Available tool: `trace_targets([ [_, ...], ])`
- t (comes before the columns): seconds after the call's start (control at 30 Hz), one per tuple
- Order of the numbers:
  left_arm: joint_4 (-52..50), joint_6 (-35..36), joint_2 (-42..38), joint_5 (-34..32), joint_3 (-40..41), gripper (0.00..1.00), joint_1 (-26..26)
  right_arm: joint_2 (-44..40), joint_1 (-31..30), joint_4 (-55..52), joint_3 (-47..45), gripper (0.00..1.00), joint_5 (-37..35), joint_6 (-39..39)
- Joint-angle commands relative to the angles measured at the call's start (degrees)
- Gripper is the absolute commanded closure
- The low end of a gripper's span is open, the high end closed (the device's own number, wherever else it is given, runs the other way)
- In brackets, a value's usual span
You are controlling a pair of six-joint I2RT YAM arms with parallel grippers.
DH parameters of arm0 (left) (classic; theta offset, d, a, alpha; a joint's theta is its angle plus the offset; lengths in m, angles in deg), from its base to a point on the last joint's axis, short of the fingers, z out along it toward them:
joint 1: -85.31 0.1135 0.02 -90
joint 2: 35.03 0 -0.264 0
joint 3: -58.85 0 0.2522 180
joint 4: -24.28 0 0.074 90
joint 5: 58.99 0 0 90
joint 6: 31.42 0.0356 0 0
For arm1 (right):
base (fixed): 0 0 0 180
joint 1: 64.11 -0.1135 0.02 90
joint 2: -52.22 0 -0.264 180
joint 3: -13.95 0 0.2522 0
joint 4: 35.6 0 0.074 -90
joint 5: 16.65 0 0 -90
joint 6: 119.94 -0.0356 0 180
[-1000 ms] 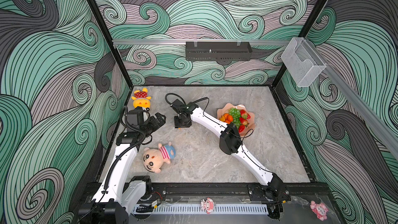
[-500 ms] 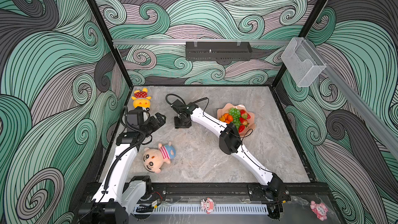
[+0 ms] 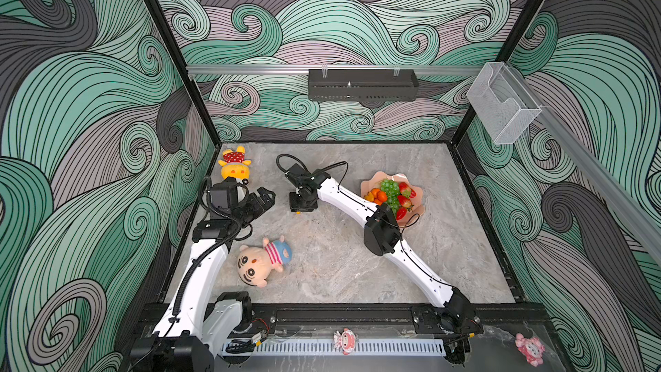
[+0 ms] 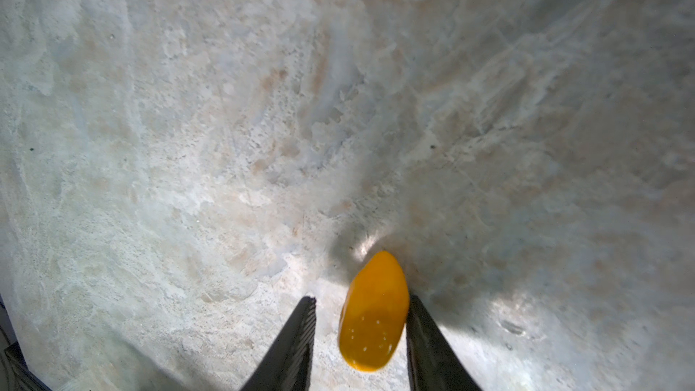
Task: Arrange fruit in a fruit bowl
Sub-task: Pick up the fruit from the center of the table.
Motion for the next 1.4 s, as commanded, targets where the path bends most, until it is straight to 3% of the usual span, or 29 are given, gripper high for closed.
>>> trace_targets([
  [0.0, -0.3, 0.3, -0.7, 1.0, 0.1, 0.01, 0.4, 4.0, 0.3, -1.1, -0.1, 0.62, 0.4, -0.4],
  [0.47, 1.2, -0.5, -0.6, 3.5, 0.8, 0.01, 0.5, 3.5, 0.8, -1.1, -0.6, 0.71, 0.8, -0.2],
  [0.93, 1.8, -0.8, 0.4, 7.6, 0.7, 0.01, 0.2, -8.0, 1.0, -1.0, -7.2, 0.78, -0.6, 1.8],
  [1.13, 2.8, -1.9, 2.2, 8.4, 0.6, 0.01, -2.5, -15.7, 1.0, -0.1, -15.8, 0.8, -1.4, 2.8],
  [1.37, 7.0, -4.1, 5.9, 4.3, -0.1, 0.01, -11.4, -29.7, 1.8, 6.0, -34.7, 0.8, -4.5, 3.5],
])
